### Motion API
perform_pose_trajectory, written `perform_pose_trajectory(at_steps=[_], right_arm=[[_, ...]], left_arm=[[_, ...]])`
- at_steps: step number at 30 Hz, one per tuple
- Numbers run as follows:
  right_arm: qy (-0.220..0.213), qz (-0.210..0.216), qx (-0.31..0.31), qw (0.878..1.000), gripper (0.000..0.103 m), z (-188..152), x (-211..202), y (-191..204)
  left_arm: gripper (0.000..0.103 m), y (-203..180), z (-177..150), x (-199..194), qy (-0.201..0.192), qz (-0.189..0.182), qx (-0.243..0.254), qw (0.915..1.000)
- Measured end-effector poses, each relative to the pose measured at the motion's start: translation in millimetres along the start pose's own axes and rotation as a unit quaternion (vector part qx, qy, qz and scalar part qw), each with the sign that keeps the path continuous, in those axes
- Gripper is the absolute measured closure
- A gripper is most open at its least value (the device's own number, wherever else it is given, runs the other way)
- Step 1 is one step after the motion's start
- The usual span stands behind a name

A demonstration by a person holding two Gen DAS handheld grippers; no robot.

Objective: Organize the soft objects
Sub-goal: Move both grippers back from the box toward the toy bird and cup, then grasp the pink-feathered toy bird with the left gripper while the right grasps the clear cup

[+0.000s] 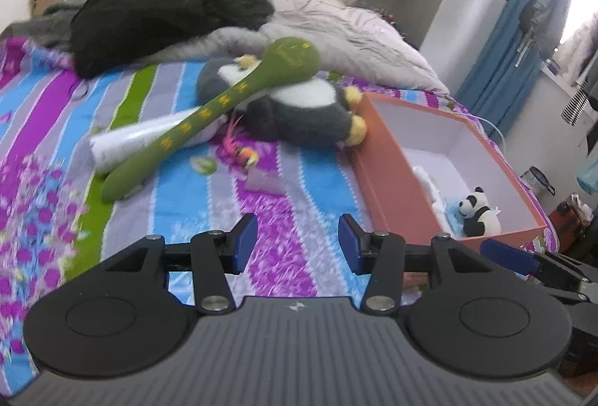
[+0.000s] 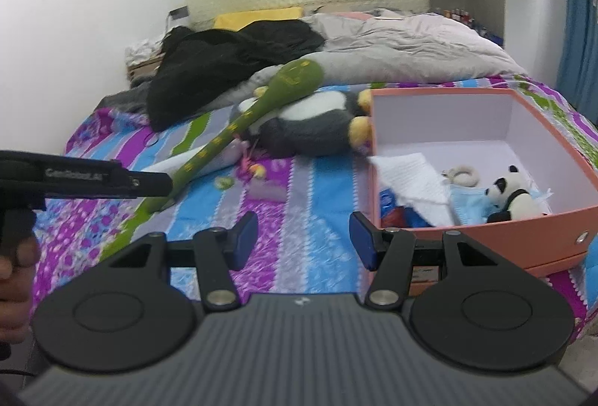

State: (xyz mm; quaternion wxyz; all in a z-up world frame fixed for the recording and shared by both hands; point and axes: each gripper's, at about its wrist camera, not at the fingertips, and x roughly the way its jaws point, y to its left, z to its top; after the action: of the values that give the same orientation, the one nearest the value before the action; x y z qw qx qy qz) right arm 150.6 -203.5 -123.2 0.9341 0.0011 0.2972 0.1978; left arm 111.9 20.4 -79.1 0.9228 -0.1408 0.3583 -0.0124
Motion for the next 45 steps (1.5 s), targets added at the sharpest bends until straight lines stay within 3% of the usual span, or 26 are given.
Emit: perform_pose_trajectory(at_steps=[9, 18, 30, 45], right_arm=[[0.035, 0.026, -0.018, 0.999, 0.046, -8.2, 33.0, 15.1], [0.052, 0.034, -0.044, 0.997, 0.046, -6.1, 90.1, 16.7], [0.065, 0.052, -0.056, 0.995, 0.046, 6.6, 172.2, 19.4], [0.085, 0.078, -0.063, 0.991, 0.046, 13.1, 249.4, 14.8]], left_arm=[[0.049, 28.3, -12.1, 18.4, 0.016, 0.029, -0.038, 0.9988], [0.049, 41.6, 16.6, 83.4, 0.034, 0.040, -0.042, 0.9977], [0.049, 68.8, 51.2, 168.0, 0.057, 0.037, -0.055, 0.9962], [0.049, 92.3, 71.4, 237.1, 0.080, 0.023, -0.064, 0.9945]])
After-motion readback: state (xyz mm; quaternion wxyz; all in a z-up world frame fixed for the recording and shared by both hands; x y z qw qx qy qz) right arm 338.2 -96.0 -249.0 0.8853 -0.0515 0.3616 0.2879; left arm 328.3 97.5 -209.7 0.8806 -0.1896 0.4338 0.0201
